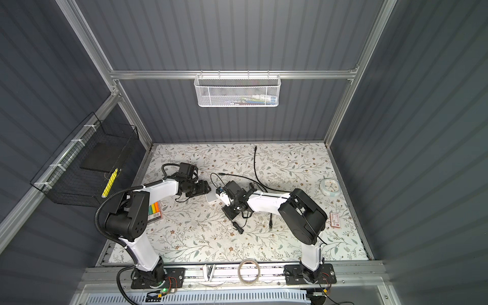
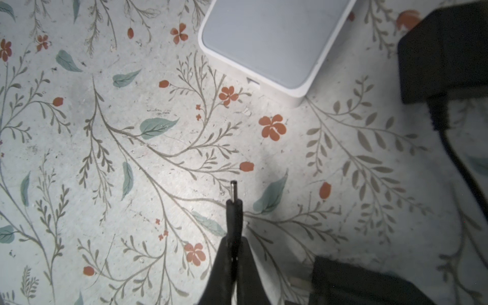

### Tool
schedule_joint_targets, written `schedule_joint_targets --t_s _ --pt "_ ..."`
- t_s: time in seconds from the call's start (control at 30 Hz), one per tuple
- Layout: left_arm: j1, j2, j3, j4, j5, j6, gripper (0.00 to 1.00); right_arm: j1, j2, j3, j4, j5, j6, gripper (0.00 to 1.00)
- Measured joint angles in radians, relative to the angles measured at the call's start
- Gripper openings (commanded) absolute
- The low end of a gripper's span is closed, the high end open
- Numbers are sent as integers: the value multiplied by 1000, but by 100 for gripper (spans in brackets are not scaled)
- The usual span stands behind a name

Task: Insert the plug into the switch port

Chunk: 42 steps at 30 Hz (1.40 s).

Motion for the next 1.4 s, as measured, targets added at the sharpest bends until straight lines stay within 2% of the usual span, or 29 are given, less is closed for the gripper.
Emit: schedule_joint_targets --t_s 0.23,0.4,0.8,1.4 --pt "8 69 137 -19 92 94 69 0 0 13 4 -23 53 0" --pt "8 133 182 -26 142 142 69 0 1 14 7 -33 79 0" --pt "8 154 182 -41 156 164 67 0 52 39 10 -55 130 0" --pt "8 75 80 -45 156 163 66 0 139 132 -2 -59 180 0"
